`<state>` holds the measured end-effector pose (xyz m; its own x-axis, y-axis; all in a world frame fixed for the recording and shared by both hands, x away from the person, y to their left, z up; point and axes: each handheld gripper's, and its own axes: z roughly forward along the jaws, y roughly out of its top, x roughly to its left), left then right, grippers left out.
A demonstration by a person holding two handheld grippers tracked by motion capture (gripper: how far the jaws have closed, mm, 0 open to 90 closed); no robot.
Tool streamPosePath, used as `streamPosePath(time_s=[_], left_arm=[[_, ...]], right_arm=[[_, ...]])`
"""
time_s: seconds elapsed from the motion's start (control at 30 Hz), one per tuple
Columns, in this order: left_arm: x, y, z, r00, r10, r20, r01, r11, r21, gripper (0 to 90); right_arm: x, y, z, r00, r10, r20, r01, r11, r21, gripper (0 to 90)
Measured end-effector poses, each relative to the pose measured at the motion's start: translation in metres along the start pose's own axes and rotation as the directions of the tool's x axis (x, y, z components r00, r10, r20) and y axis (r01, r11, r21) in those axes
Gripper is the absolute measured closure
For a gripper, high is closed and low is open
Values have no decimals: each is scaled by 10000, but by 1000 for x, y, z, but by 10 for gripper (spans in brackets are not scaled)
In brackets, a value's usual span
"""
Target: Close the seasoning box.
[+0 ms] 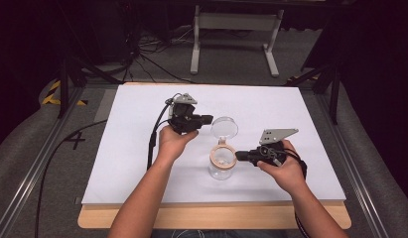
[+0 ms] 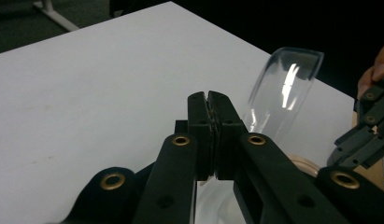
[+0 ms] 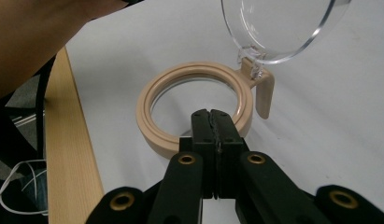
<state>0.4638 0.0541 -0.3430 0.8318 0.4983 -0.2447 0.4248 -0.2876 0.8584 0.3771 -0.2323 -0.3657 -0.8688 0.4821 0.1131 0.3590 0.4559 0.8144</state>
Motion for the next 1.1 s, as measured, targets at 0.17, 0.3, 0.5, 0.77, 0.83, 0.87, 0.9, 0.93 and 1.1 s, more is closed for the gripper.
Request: streamPosePath(time_s=[0.17,0.3,0.5,0.77,0.83,0.87,0.9,0.93,1.1], left_arm=[[-7,2,0,9993,329,-193,-326,9993,175,874],[-8,2,-1,9996,266,-77,-265,9996,114,874],[-16,2,-5,9989,436,148,-440,9986,297,871],[-26,0,-7,9957,854,370,-889,9904,1062,859],[-27,0,-8,9950,919,397,-962,9877,1236,859],[-31,0,-8,9936,1065,373,-1106,9847,1347,857],[-31,0,-8,9926,1152,372,-1194,9825,1433,857],[-31,0,-8,9926,1152,372,-1194,9825,1433,856],[-35,1,-16,9922,1166,441,-1222,9799,1577,851]], right_arm=[[-1,3,0,9998,219,-17,-220,9990,-393,899],[0,7,3,9996,273,-80,-277,9981,-554,899],[3,12,10,9988,380,-303,-403,9962,-768,898],[3,11,9,9983,394,-436,-422,9969,-661,898],[3,10,9,9982,379,-466,-408,9972,-628,898],[3,9,9,9980,392,-489,-419,9976,-546,898],[3,9,9,9980,362,-517,-387,9980,-495,898],[3,9,9,9980,362,-517,-387,9980,-495,898],[5,7,8,9976,273,-638,-291,9992,-268,899]])
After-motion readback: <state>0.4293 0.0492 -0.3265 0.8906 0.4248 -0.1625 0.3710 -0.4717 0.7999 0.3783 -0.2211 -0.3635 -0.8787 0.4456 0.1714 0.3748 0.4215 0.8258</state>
